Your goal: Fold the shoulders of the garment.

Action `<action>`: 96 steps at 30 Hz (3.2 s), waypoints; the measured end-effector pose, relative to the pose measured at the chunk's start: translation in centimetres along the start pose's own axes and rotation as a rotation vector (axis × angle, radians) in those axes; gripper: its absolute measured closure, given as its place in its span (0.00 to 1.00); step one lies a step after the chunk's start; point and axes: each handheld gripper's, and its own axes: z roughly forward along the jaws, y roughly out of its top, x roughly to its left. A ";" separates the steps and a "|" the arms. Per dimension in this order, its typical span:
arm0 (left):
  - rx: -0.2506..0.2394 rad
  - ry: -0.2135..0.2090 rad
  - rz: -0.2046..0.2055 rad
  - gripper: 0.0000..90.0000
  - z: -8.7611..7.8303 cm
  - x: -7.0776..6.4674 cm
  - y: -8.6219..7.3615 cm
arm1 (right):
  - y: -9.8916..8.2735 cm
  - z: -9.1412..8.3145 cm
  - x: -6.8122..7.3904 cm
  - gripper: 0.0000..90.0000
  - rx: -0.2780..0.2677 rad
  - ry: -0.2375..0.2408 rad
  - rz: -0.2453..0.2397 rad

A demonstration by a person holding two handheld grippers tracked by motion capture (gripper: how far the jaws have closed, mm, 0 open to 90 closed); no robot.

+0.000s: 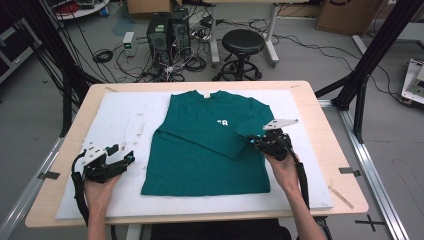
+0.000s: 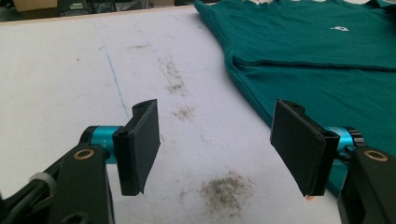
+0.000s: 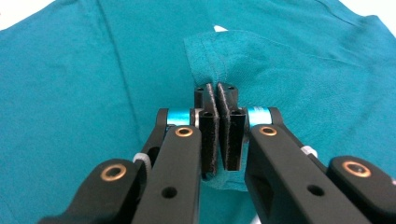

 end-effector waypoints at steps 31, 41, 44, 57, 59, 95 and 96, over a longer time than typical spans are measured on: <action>-0.008 -0.006 -0.014 0.37 -0.1 0.2 0.0 | 4.0 6.6 8.6 0.98 -0.001 0.175 -0.081; -0.008 -0.006 -0.015 0.37 -0.1 0.2 0.0 | 4.3 7.9 9.8 0.98 -0.012 0.201 -0.085; -0.007 -0.007 -0.016 0.37 -0.1 0.2 0.0 | 4.3 8.3 9.9 0.98 -0.007 0.208 -0.083; -0.005 -0.006 -0.018 0.37 -0.1 0.2 0.0 | 4.2 9.6 10.8 0.98 -0.009 0.252 -0.079; -0.005 -0.006 -0.018 0.37 -0.1 0.2 0.0 | 4.2 9.7 11.0 0.98 -0.009 0.262 -0.073; -0.001 -0.007 -0.022 0.37 0.0 0.2 0.0 | 3.7 11.6 12.2 0.98 0.029 0.328 -0.066; -0.002 -0.008 -0.021 0.37 0.0 0.3 0.0 | 3.7 11.6 12.2 0.98 0.029 0.330 -0.064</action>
